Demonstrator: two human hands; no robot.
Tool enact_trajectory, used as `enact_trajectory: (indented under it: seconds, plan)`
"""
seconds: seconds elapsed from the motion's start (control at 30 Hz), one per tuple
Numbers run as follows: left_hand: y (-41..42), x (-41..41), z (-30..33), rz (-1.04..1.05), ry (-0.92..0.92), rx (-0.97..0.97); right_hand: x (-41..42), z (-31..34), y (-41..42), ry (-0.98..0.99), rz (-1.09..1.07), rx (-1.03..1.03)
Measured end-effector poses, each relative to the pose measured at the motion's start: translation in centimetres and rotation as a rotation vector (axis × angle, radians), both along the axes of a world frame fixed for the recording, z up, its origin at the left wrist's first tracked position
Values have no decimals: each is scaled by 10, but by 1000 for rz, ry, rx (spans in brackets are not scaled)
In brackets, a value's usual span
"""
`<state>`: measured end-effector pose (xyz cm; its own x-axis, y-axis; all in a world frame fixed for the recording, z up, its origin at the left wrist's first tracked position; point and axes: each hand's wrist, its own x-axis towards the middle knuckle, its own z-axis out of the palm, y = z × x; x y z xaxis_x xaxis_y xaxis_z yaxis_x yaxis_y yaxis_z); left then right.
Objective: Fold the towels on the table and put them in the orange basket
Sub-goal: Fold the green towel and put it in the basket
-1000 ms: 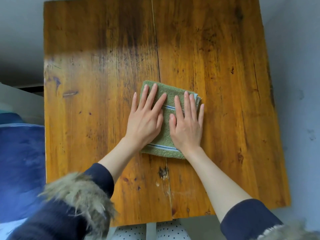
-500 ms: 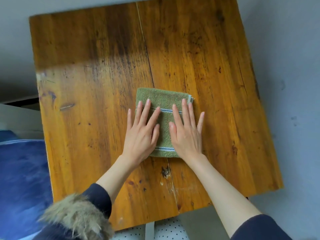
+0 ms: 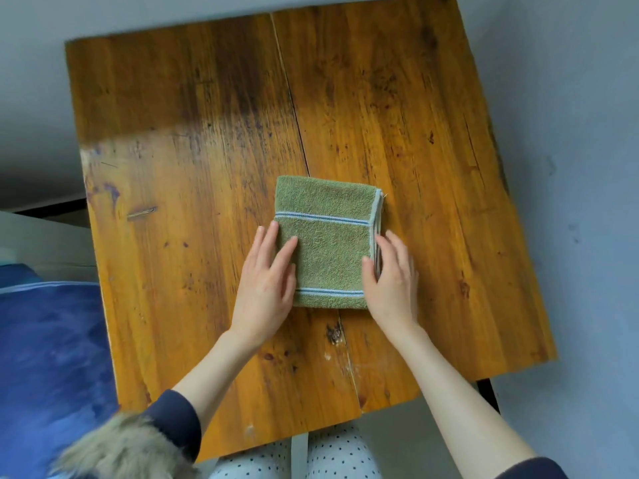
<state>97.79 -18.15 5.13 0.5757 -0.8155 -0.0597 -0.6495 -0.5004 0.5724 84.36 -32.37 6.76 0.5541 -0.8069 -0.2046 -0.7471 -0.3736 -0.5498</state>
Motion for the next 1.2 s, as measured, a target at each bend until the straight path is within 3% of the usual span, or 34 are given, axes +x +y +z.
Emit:
enact_trajectory:
  seconds: [0.07,0.23,0.4,0.7,0.9,1.2]
  plan:
    - [-1,7,3,139,88,-50,4,4,-8,8,-137,67]
    - [-21,25,23,528,582,-85,20,16,-33,70,-298,403]
    - [-29,39,34,591,1041,45,26,21,-43,81,-324,587]
    - [-4,-2,44,752,1232,-7,10,26,-42,110,-132,826]
    - [21,-24,57,808,1312,-34,-1,43,-38,80,63,870]
    - [86,-52,113,921,1301,-327,10,109,0,12,405,764]
